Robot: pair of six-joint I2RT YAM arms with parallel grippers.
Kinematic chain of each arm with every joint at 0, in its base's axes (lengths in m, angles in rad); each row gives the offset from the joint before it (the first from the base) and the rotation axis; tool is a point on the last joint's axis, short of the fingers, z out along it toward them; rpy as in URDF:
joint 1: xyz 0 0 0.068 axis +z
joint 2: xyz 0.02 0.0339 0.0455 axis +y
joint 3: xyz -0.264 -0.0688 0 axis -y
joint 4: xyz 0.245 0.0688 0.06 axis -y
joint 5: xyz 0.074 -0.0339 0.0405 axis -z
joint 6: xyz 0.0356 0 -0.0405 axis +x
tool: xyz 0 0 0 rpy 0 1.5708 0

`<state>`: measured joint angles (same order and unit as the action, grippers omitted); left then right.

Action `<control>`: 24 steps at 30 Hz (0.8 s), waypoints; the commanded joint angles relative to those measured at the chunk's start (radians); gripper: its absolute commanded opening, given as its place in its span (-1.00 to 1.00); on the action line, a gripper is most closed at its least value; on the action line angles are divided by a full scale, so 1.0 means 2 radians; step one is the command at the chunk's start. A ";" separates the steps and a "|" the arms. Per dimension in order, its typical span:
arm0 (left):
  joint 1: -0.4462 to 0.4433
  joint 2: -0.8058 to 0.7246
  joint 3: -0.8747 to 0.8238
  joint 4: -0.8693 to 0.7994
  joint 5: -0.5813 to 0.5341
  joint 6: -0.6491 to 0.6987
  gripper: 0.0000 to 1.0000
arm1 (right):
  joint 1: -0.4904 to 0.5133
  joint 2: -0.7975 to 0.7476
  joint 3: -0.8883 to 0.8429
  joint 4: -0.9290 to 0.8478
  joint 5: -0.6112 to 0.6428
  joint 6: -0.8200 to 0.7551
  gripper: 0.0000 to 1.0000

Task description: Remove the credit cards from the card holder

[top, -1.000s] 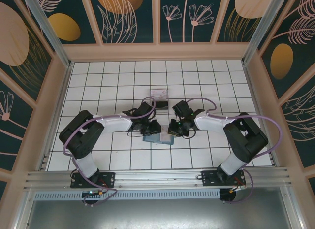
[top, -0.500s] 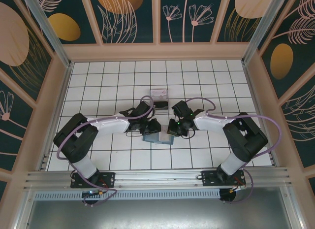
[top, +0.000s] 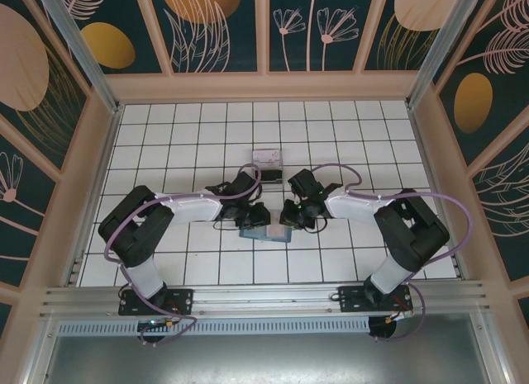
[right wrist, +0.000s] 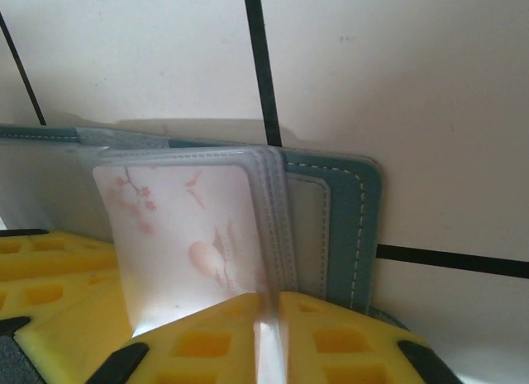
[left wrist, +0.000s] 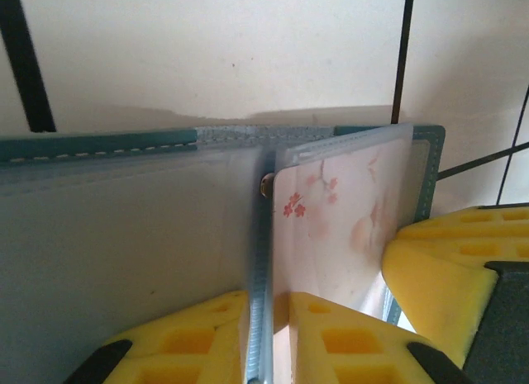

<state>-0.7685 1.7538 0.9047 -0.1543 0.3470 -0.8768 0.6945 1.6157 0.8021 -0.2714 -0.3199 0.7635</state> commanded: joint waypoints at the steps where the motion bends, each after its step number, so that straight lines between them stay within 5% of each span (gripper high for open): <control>1: 0.001 0.005 0.007 -0.076 -0.067 0.024 -0.57 | 0.004 0.004 -0.004 -0.024 0.028 0.000 -0.55; 24: 0.004 -0.032 -0.016 0.023 -0.010 -0.017 -0.53 | 0.001 -0.003 -0.013 -0.026 0.032 -0.001 -0.57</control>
<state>-0.7700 1.6913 0.8845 -0.1467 0.3046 -0.8902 0.6956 1.6077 0.8005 -0.2699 -0.3035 0.7650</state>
